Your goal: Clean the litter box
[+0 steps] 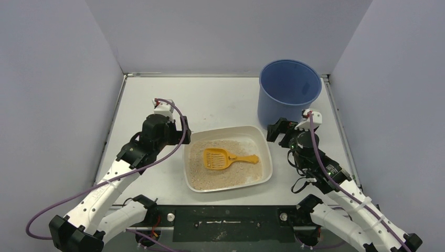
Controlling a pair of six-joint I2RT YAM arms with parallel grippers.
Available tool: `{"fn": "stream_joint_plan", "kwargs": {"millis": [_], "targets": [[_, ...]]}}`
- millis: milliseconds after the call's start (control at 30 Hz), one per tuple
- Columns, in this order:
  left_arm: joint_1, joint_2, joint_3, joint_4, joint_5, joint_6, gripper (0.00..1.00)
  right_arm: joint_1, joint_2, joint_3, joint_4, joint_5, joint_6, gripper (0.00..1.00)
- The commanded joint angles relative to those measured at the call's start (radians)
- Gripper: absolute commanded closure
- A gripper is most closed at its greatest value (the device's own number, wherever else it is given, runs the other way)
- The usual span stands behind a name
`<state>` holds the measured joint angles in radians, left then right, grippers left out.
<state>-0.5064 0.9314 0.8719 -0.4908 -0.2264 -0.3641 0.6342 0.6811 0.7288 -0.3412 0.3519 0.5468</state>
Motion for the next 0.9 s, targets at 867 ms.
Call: {"fn": "stream_joint_plan", "kwargs": {"millis": [867], "targets": [[0.008, -0.245, -0.116, 0.250, 0.261, 0.051, 0.03, -0.006, -0.079, 0.148, -0.125, 0.078, -0.212, 0.00]]}}
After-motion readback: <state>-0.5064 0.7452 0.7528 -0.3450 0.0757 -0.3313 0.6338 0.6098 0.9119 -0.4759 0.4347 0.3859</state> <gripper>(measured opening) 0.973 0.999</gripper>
